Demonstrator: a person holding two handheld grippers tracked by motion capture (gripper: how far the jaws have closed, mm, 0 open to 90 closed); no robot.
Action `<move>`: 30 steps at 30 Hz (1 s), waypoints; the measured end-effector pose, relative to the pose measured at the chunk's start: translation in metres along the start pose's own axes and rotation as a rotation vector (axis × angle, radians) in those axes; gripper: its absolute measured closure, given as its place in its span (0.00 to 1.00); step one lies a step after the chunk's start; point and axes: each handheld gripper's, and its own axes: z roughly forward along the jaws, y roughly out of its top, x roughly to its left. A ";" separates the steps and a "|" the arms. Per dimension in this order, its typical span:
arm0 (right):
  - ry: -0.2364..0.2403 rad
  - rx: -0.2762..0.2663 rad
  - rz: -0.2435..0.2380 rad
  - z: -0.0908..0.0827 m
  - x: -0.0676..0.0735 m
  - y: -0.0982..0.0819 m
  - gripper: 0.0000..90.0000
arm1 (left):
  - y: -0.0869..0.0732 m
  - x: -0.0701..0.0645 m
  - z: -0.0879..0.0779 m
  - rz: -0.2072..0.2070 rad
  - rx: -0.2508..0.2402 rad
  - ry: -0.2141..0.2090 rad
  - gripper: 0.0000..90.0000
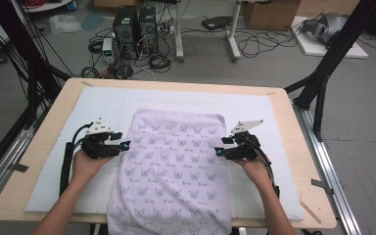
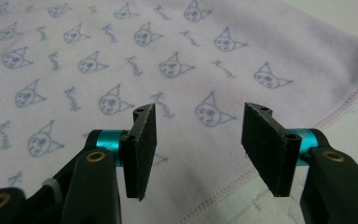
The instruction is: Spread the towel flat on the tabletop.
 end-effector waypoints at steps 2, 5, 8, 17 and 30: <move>0.006 -0.009 0.010 0.000 0.001 -0.004 0.48 | -0.003 0.000 -0.002 0.006 -0.001 0.001 0.53; -0.001 -0.024 0.021 0.000 0.002 -0.009 0.45 | -0.004 -0.001 -0.003 0.020 -0.005 0.002 0.51; -0.003 -0.038 0.025 0.000 0.002 -0.012 0.44 | -0.003 -0.002 -0.004 0.024 -0.012 0.002 0.50; -0.022 -0.072 0.023 -0.004 0.003 -0.015 0.40 | -0.003 -0.004 -0.002 0.039 -0.005 -0.015 0.48; -0.027 -0.078 0.022 -0.003 0.003 -0.015 0.39 | -0.004 -0.005 -0.001 0.046 -0.004 -0.016 0.48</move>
